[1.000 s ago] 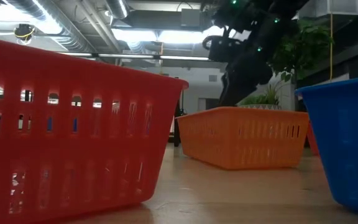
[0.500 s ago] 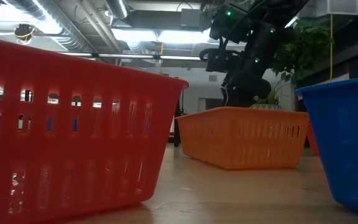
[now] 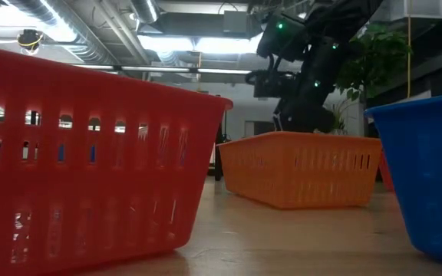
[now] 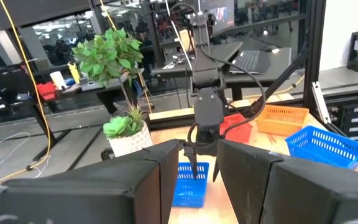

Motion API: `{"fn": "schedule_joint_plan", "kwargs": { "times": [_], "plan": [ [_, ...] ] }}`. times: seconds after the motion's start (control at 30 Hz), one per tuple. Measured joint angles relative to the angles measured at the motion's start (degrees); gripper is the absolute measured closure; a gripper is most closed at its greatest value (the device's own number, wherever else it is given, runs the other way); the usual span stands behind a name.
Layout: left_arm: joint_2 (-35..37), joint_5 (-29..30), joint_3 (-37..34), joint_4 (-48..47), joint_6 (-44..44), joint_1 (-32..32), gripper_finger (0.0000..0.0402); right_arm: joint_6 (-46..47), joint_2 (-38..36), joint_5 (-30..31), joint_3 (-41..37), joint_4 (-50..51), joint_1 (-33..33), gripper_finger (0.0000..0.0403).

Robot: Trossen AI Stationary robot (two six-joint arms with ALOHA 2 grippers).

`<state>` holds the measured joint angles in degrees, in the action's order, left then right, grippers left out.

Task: Stack baskets on shelf by color
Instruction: Put the top blue bin on the shelf

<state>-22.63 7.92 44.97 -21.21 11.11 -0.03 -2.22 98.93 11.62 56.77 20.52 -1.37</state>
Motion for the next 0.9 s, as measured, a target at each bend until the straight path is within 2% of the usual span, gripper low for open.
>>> {"fn": "schedule_joint_plan", "kwargs": {
  "times": [0.43,0.77,0.9],
  "plan": [
    [0.0,0.0,0.0,-2.7,-0.7,0.0,0.0295,0.3,2.3,1.4,0.0,-0.7,0.0,0.0189],
    [0.0,-0.1,0.0,-14.3,-10.4,0.0,0.0295,0.4,2.3,1.3,0.0,-1.6,0.0,0.0189],
    [0.1,-0.1,-2.8,-15.8,-14.5,0.0,0.0295,0.5,2.3,1.3,0.0,-1.6,0.0,0.0189]
  ]
}}
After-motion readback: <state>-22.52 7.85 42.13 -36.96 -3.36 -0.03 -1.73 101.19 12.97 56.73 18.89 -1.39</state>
